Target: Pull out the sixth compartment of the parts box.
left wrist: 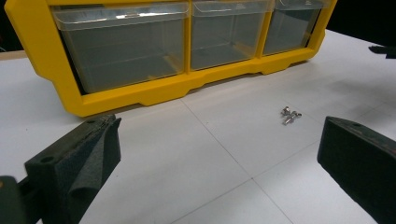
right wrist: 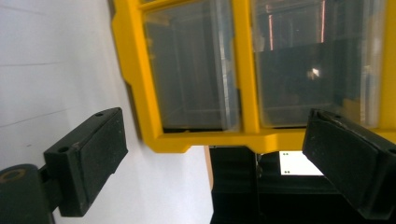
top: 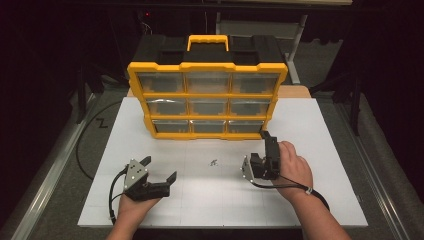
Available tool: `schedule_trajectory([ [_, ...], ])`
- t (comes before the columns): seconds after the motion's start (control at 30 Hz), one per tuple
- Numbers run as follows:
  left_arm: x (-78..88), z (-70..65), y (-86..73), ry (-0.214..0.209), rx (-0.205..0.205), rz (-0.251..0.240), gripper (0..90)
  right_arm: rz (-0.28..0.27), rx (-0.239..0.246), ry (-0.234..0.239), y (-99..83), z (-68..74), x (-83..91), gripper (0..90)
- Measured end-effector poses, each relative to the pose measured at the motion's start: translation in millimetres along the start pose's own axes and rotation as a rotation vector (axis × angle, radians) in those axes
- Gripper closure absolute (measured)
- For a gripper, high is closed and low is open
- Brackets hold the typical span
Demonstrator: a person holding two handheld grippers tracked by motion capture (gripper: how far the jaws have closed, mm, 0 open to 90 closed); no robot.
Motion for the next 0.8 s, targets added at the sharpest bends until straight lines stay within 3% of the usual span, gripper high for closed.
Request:
schedule_trajectory([
  [0.3, 0.7, 0.0, 0.6, -0.002, 0.002, -0.004, 0.3, 0.011, -0.009, -0.01, 5.0, -20.1, 0.3, 8.9],
  [0.33, 0.8, -0.1, 0.6, -0.002, 0.001, -0.005, 0.3, 0.004, 0.009, -0.018, 7.2, -25.2, -0.5, 9.2],
  [0.8, 1.4, -0.3, 1.7, -0.007, 0.003, -0.009, 0.3, 0.016, 0.01, -0.036, 17.4, -48.3, -7.6, 13.5],
])
Point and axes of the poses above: each handheld gripper's, and its own axes: x roughly backward along the jaws, y roughly out of its top, z roughly to its left, the point moved 8 cm from there along -x, roughly forward along the jaws, and after that the axes turned 8 degrees about -x, right-handed, at the moved point
